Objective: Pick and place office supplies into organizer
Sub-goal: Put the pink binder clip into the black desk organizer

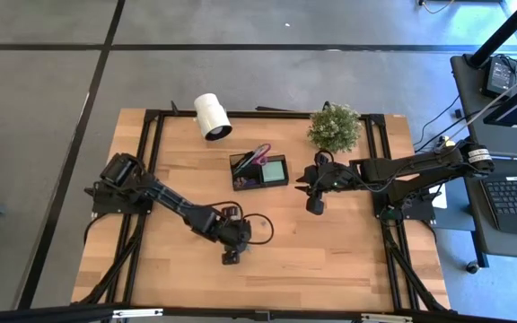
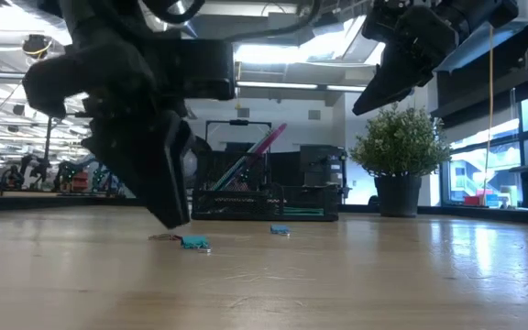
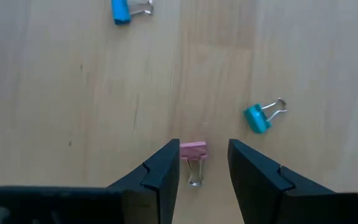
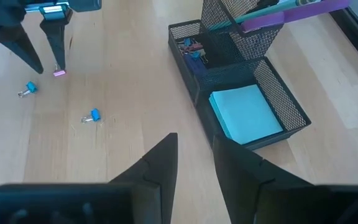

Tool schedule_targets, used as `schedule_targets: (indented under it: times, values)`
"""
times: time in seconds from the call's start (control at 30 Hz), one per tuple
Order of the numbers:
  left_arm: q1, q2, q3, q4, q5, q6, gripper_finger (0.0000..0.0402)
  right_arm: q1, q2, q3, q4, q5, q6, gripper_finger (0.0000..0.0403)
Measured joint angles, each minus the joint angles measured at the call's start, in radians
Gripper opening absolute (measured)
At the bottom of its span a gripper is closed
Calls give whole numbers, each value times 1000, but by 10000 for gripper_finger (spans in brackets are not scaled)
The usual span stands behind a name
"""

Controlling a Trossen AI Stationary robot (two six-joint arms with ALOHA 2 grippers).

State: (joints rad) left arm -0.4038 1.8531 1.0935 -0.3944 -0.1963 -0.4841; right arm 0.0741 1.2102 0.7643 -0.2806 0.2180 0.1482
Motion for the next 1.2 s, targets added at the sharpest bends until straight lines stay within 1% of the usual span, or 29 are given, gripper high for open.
schedule_targets:
  times: [0.13, 0.33, 0.53, 0.7, 1.0, 1.2]
  values:
    - [0, 9, 0, -2, -19, -2, 130, 0, 0, 0, -3, 0, -3, 107]
    - [15, 10, 0, -8, -21, -12, 130, 0, 0, 0, -4, 0, -3, 107]
    - [35, 10, 0, -8, 75, -28, 130, 0, 0, 0, -4, 0, -3, 107]
    - [35, 10, 0, -17, 40, -52, 130, 0, 0, 0, -4, 0, -3, 107]
    - [35, 42, 3, -17, 49, -70, 130, 0, 0, 0, -8, 0, -3, 107]
    - [32, 40, 3, -25, 25, -68, 129, 0, 0, 0, -9, 0, -3, 107]
